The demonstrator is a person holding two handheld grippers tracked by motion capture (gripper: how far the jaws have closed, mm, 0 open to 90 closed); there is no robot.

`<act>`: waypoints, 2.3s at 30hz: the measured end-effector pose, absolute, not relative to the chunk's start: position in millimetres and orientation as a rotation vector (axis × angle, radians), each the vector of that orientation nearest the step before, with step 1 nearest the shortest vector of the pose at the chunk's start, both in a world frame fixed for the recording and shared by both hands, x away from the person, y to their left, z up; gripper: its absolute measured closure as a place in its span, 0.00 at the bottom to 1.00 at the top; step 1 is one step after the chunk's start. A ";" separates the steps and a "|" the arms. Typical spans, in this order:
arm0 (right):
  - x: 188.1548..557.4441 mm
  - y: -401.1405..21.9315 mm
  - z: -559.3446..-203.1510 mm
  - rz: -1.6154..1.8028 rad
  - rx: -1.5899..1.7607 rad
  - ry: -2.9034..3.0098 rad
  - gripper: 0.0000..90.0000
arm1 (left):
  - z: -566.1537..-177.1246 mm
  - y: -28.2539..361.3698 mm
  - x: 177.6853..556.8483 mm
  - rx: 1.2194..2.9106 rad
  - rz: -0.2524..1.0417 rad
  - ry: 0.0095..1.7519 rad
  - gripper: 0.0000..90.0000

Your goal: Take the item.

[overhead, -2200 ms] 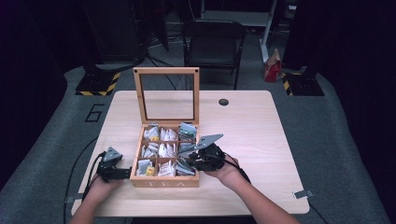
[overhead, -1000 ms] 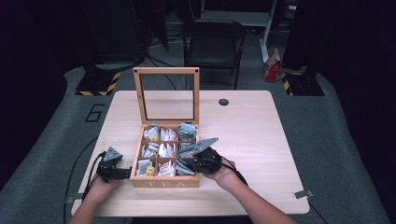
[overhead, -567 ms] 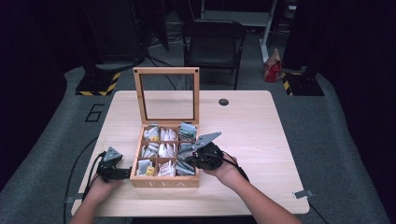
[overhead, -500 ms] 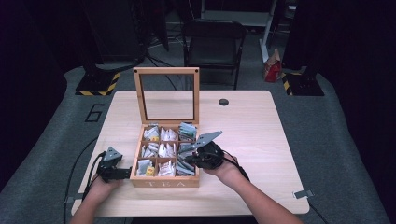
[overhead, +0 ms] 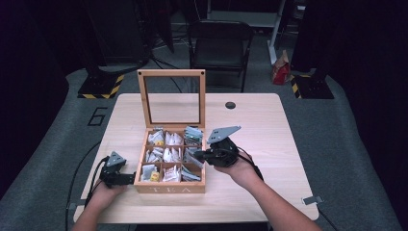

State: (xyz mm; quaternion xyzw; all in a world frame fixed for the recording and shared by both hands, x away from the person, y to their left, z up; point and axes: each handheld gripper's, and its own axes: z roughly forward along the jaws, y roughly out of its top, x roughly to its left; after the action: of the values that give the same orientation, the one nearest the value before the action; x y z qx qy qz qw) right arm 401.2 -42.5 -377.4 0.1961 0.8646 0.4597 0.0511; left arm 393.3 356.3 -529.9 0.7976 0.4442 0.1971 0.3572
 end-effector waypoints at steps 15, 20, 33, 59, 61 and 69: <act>411.3 -78.8 -367.1 1.361 0.704 2.548 1.00 | -529.9 356.3 393.4 2.063 0.503 1.147 0.18; 413.2 -93.8 -367.4 1.342 0.736 2.522 1.00 | -529.9 356.3 393.4 2.063 0.503 1.147 0.18; 416.6 -129.6 -370.6 1.303 0.822 2.460 1.00 | -530.3 355.9 393.7 2.052 0.511 1.147 0.18; 416.4 -177.0 -382.0 1.250 0.944 2.383 1.00 | -529.9 356.4 393.7 2.061 0.522 1.142 0.18; 416.0 -179.1 -383.5 1.246 0.954 2.380 1.00 | -529.9 356.4 393.7 2.060 0.519 1.142 0.18; 415.1 -185.4 -390.3 1.241 0.969 2.376 1.00 | -529.9 356.4 393.7 2.061 0.521 1.142 0.18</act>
State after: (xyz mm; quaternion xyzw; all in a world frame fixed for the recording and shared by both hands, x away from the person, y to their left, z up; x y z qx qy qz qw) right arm 415.1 -185.4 -390.3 0.3365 0.8248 0.4308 0.1448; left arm 393.7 356.4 -529.9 0.7980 0.4422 0.2018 0.3562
